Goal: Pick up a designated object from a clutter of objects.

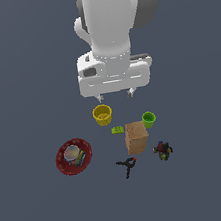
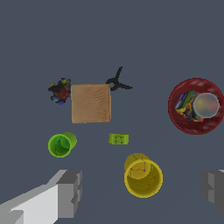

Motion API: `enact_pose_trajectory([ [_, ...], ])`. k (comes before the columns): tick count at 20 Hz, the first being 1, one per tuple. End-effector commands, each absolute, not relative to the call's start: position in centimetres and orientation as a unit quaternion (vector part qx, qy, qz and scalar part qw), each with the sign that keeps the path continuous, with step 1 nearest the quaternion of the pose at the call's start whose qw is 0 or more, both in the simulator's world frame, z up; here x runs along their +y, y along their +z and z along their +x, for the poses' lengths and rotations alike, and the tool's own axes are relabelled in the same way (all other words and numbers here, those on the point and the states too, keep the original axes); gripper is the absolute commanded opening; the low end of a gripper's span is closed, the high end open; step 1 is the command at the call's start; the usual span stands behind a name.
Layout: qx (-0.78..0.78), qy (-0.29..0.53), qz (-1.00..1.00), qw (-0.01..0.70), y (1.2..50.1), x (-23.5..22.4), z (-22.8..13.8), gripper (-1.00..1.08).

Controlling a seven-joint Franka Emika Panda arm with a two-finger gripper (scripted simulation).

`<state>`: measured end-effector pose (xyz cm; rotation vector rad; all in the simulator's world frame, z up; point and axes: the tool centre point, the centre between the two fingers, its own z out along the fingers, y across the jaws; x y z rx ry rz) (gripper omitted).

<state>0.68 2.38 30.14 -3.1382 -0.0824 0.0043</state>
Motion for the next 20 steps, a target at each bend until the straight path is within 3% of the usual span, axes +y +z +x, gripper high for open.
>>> enact_pose_trajectory([
  [1, -0.026, 0.001, -1.000, 0.001, 30.1, 2.4, 0.7, 1.00],
  [12, -0.022, -0.023, -0.999, 0.014, 31.5, 3.9, 2.0, 1.00],
  [20, -0.024, -0.019, -0.999, 0.011, 29.7, 4.5, 2.9, 1.00],
])
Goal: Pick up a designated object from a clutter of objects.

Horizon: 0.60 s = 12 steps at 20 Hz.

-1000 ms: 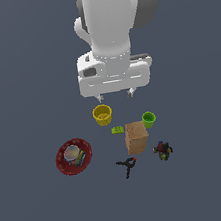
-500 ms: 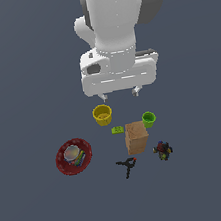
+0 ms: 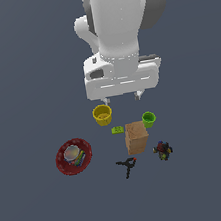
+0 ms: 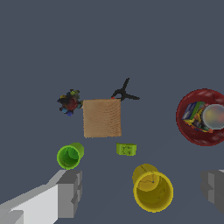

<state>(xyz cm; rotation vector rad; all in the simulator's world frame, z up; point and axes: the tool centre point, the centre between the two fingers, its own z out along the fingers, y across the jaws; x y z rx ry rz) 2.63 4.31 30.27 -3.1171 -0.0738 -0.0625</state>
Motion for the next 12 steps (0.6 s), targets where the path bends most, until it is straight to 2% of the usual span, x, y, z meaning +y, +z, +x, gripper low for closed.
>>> enact_pose_trajectory([
  [1, -0.025, -0.018, -0.999, 0.010, 29.3, 4.7, 3.1, 1.00],
  [12, -0.035, -0.005, -0.999, 0.002, 22.1, 7.5, 5.8, 1.00],
])
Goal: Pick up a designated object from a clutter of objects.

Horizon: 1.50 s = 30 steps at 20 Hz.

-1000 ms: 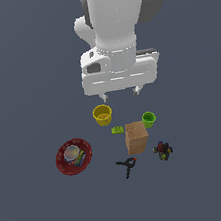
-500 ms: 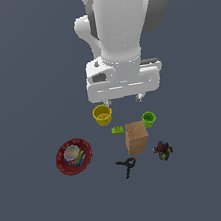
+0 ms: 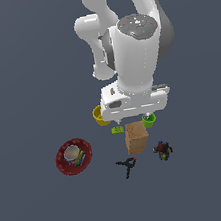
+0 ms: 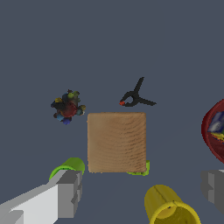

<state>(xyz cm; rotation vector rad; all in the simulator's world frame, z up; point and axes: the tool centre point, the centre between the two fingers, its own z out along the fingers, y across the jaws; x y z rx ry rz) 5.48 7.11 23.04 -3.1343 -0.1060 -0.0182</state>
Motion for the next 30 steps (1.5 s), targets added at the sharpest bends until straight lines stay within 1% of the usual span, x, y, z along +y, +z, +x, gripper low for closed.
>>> enact_pose_trajectory([
  [1, -0.036, -0.004, -0.999, 0.001, 21.6, 7.7, 5.9, 1.00],
  [7, -0.039, 0.000, -0.999, 0.000, 19.5, 8.5, 6.4, 1.00],
  [15, -0.039, 0.000, -0.999, 0.000, 18.8, 8.5, 6.4, 1.00],
  [24, -0.039, 0.000, -0.999, 0.000, 14.9, 8.6, 6.4, 1.00],
  [29, -0.039, 0.000, -0.999, 0.000, 14.3, 8.6, 6.5, 1.00],
  [30, -0.039, 0.000, -0.999, 0.000, 14.3, 8.6, 6.5, -1.00],
])
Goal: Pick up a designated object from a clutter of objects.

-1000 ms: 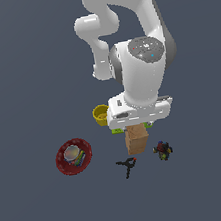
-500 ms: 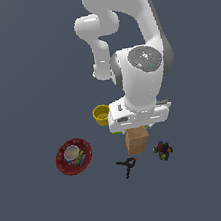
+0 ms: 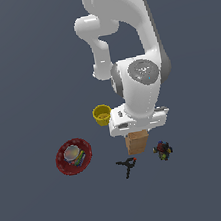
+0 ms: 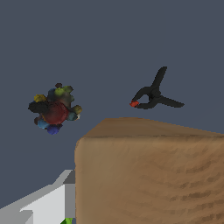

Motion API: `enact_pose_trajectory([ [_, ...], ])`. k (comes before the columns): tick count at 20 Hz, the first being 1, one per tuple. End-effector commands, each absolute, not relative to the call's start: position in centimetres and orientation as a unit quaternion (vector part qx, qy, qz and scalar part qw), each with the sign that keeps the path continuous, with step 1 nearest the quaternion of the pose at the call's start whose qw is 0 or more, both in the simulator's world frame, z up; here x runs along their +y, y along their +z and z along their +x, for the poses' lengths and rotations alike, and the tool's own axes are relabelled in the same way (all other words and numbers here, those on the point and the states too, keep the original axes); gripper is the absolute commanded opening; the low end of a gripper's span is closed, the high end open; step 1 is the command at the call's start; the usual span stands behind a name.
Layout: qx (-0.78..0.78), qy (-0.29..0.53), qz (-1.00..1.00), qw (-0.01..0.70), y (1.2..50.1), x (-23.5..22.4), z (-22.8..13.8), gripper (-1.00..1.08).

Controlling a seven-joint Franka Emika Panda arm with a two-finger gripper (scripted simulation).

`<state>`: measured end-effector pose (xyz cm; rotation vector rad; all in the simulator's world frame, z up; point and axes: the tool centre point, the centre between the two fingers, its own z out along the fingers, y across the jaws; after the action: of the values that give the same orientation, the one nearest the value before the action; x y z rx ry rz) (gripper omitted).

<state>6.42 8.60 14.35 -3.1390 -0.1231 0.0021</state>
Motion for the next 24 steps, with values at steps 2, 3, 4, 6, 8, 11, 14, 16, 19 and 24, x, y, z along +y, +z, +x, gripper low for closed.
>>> enact_pose_trajectory([
  [2, -0.039, 0.000, -0.999, 0.000, 14.3, 8.6, 6.5, -1.00],
  [3, -0.039, 0.000, -0.999, 0.000, 14.3, 8.6, 6.5, -1.00],
  [4, -0.039, 0.000, -0.999, 0.000, 14.3, 8.6, 6.5, -1.00],
  [6, -0.039, 0.000, -0.999, 0.000, 14.3, 8.6, 6.5, -1.00],
  [8, -0.039, 0.000, -0.999, 0.000, 14.3, 8.6, 6.5, -1.00],
  [11, -0.039, 0.001, -0.999, 0.000, 14.4, 8.6, 6.4, -1.00],
  [14, -0.039, 0.001, -0.999, 0.000, 14.8, 8.2, 6.4, -1.00],
  [16, -0.039, 0.001, -0.999, 0.000, 15.3, 7.6, 6.3, -1.00],
  [19, -0.039, 0.000, -0.999, 0.000, 16.6, 6.4, 6.1, -1.00],
  [24, -0.039, 0.000, -0.999, 0.001, 19.9, 3.1, 5.7, -1.00],
])
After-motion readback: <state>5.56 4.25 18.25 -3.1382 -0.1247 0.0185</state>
